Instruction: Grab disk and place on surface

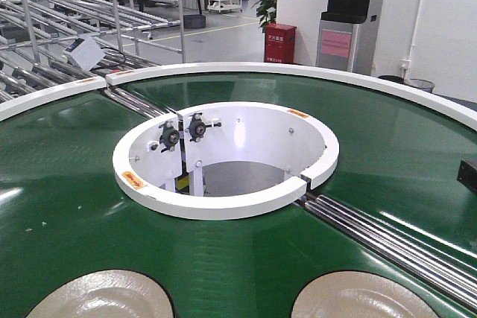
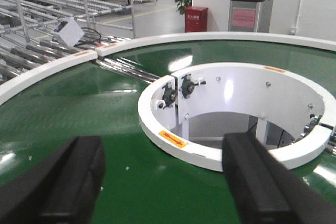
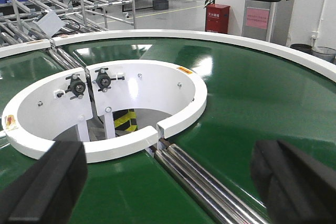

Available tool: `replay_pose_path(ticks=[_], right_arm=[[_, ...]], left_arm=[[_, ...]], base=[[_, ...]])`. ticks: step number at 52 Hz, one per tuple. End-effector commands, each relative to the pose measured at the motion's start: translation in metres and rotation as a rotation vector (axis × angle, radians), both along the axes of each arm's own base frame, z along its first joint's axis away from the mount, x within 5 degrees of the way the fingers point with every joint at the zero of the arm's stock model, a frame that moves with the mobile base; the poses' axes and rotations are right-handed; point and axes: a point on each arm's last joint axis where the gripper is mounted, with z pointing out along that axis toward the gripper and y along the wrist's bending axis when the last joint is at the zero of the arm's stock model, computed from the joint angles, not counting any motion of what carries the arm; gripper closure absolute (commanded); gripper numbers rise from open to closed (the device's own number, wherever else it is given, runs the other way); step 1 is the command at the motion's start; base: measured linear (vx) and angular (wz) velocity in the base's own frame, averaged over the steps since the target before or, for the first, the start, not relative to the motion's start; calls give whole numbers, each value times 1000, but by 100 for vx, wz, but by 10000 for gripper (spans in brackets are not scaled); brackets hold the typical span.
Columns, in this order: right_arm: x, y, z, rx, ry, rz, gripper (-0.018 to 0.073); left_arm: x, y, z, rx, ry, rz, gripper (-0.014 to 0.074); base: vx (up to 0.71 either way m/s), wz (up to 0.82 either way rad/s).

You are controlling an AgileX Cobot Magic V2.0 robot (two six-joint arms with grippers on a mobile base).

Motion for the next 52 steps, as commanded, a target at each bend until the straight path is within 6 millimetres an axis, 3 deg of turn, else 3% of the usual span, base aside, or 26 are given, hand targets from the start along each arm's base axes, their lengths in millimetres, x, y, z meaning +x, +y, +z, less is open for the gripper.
replay_pose_path(ticks=[1, 9, 15, 28, 36, 42, 52], right_arm=[[-1, -3, 19, 7, -110, -31, -159], [-1, -3, 19, 7, -110, -31, -115], [-1, -3, 19, 7, -110, -31, -62], [-1, -3, 19, 7, -108, -31, 50], [-1, -3, 19, 7, -108, -31, 55], [-1, -3, 18, 1, -100, -28, 55], [-2, -1, 12, -1, -38, -3, 55]], left_arm=[[-1, 1, 15, -16, -92, 10, -41], [-2, -2, 12, -79, -32, -13, -4], [4, -8, -1, -125, 133, -67, 41], [48, -37, -25, -198, 373, -337, 59], [77, -52, -33, -189, 478, -520, 59], [99, -37, -34, -203, 497, -474, 59], [116, 25, -44, -301, 531, -275, 61]], base=[[0, 0], [0, 0], [0, 0], [0, 0], [0, 0], [0, 0], [0, 0]])
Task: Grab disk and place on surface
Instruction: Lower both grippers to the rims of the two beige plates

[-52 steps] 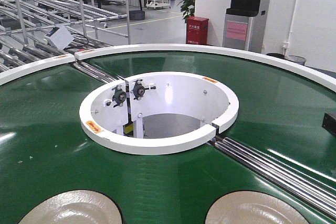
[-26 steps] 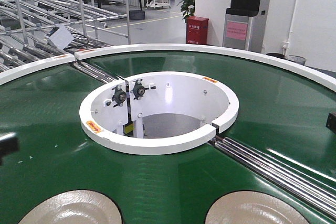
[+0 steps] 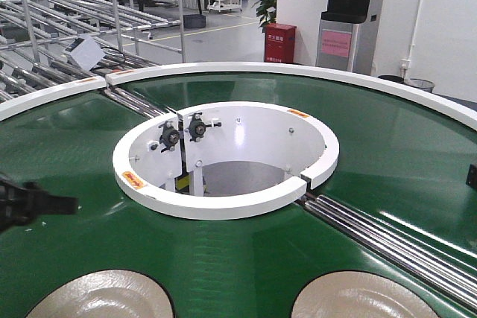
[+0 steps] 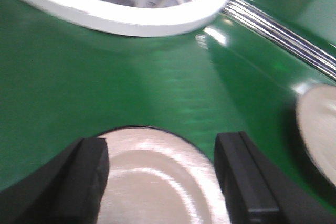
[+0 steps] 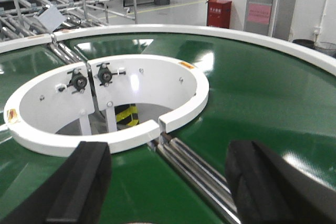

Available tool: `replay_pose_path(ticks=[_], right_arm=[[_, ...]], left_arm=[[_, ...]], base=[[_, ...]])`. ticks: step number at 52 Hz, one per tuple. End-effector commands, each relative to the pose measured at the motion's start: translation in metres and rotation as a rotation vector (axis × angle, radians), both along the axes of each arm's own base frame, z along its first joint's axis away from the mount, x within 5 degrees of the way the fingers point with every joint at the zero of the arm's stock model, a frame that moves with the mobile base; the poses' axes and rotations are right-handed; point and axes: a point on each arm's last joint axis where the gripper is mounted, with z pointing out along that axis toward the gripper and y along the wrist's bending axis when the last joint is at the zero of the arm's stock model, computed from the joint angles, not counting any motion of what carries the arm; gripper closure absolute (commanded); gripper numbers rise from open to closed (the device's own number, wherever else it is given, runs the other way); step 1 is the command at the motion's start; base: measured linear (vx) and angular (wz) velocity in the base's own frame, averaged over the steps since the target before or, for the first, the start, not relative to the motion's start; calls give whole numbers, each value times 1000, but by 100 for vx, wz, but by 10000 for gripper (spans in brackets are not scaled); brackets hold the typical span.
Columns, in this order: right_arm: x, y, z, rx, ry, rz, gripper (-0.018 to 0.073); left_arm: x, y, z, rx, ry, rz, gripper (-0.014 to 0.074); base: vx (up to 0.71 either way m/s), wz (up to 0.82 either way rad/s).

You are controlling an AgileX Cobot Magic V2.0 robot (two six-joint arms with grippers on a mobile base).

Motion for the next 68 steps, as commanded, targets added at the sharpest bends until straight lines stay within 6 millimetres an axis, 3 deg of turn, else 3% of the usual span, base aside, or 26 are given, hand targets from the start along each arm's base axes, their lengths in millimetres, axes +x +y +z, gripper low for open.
replay_pose_path(ticks=[1, 11, 24, 34, 40, 58, 62, 66, 67, 68], right_arm=[[-1, -1, 14, 0, -52, -9, 55], [-2, 1, 8, -7, 9, 15, 55], [-3, 2, 8, -2, 20, 21, 55], [-4, 2, 6, -5, 32, 26, 55], [-4, 2, 6, -9, 32, 25, 55], [-3, 2, 7, -13, 26, 23, 55], [-3, 2, 7, -13, 26, 23, 55], [-3, 2, 7, -13, 26, 23, 55], [-3, 2, 7, -13, 26, 23, 55], [-3, 2, 7, -14, 26, 23, 55]], left_arm=[[0, 25, 14, -46, -35, 93, 61], [6, 65, -22, 16, 137, 129, 61], [27, 70, -79, -68, 363, 61, 61], [39, 73, -110, -98, 427, 36, 61], [44, 69, -124, -147, 448, -10, 61], [55, 31, -155, -205, 528, -195, 74], [55, 27, -158, -212, 541, -208, 124], [54, 25, -157, -219, 550, -226, 277], [54, 24, -157, -218, 549, -226, 335], [54, 24, -157, -235, 557, -221, 608]], base=[[0, 0], [0, 0], [0, 0], [0, 0], [0, 0], [0, 0], [0, 0], [0, 0], [0, 0], [0, 0]])
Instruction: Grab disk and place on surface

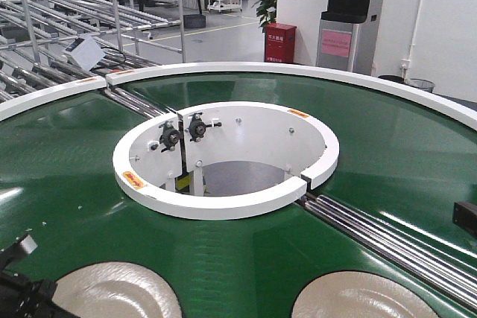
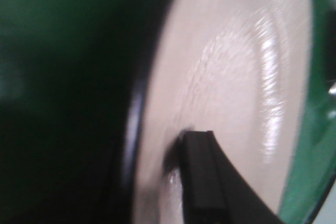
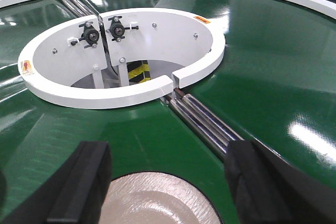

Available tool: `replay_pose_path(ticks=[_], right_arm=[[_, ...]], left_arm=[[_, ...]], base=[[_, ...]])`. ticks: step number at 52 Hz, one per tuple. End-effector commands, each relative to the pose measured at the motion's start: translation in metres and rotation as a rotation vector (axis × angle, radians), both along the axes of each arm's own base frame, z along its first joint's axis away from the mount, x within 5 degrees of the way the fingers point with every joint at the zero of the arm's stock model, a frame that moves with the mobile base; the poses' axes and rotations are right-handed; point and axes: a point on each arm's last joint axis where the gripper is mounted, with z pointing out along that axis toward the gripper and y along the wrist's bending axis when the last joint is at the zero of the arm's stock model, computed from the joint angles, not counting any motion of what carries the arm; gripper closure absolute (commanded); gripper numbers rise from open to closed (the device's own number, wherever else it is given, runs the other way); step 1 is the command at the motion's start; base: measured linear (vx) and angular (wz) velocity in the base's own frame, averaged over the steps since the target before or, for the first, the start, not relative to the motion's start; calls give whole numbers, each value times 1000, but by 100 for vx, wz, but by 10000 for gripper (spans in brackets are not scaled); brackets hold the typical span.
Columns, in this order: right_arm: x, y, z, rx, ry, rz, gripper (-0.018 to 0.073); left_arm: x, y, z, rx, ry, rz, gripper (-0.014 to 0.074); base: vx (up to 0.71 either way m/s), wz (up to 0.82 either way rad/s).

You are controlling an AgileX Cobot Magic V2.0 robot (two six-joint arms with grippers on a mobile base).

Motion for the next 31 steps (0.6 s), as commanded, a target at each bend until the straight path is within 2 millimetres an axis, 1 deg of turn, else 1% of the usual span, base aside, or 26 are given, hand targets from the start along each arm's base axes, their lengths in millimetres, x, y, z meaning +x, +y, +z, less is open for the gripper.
replay_pose_path(ticks=[1, 6, 12, 21, 23, 24, 30, 31], right_arm=[[-1, -3, 20, 3, -115, -30, 55], [-1, -3, 20, 3, -115, -30, 55], [-1, -3, 20, 3, -115, -30, 55], [-1, -3, 20, 3, -115, -30, 55], [-1, -3, 20, 4, -120, -31, 55], [0, -3, 21, 5, -125, -33, 55], [0, -3, 22, 24, -134, -39, 55], [0, -3, 22, 32, -132, -39, 55]], left_arm=[[2, -4, 20, -12, -52, -4, 608], [2, -9, 27, -87, -49, 16, 607], [2, -16, 50, -201, -120, 41, 606], [-6, -26, 116, -354, -365, 77, 604], [-10, -27, 133, -378, -425, 99, 604], [-13, -28, 146, -391, -467, 111, 604], [-23, -31, 192, -414, -613, 108, 604], [-24, -31, 196, -412, -627, 103, 603]], base=[[0, 0], [0, 0], [0, 0], [0, 0], [0, 0], [0, 0], [0, 0], [0, 0]])
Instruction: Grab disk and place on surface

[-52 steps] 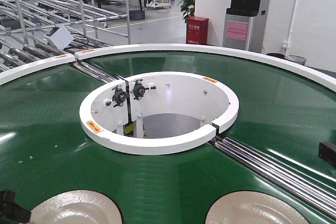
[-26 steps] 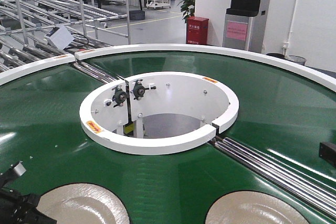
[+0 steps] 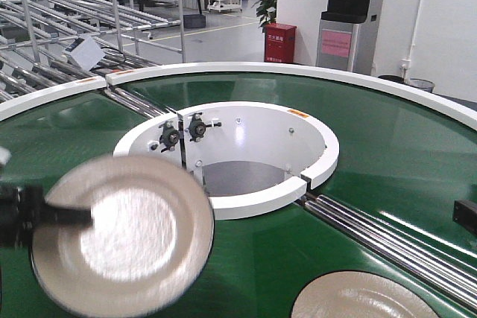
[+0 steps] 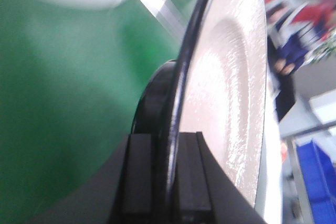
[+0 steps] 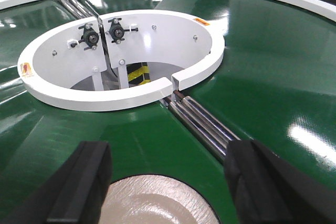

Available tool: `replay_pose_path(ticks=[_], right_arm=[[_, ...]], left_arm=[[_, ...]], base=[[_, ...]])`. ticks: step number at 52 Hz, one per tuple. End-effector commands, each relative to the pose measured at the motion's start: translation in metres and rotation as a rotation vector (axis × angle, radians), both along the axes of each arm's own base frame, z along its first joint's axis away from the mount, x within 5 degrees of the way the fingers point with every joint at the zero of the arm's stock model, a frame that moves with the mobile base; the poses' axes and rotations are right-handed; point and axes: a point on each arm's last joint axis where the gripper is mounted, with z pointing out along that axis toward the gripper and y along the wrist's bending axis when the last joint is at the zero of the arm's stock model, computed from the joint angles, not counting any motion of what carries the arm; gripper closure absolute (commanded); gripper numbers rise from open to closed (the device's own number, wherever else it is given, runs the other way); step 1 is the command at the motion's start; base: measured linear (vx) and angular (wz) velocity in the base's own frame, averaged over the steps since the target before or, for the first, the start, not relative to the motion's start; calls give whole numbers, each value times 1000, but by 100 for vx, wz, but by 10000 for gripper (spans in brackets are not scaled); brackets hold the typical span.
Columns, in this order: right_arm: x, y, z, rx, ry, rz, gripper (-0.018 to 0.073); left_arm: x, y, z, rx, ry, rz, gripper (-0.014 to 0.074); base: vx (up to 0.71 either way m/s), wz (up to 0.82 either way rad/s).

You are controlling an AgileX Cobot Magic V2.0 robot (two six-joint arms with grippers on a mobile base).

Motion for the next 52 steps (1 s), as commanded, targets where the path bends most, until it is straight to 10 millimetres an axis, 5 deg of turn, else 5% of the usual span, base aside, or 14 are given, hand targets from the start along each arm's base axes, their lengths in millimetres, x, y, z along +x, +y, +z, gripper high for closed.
replay_pose_path(ticks=[1, 13, 25, 34, 39, 52], right_arm=[[-1, -3, 21, 41, -120, -35, 55], [14, 5, 3, 159, 154, 6, 63], [61, 18, -10, 146, 552, 119, 67], [88, 16, -19, 92, 615, 106, 67], [99, -4, -32, 52, 666, 25, 67], [112, -94, -63, 196, 766, -248, 67]], left_arm=[[-16, -11, 69, -126, -206, -27, 603], [-44, -19, 123, -90, -361, -50, 601], [-60, -23, 134, -47, -400, -59, 598], [-61, -24, 134, -59, -378, -66, 598], [-61, -24, 133, -48, -370, -66, 598], [-60, -23, 132, -39, -371, -52, 598]], base=[[0, 0], [0, 0], [0, 0], [0, 0], [0, 0], [0, 0]])
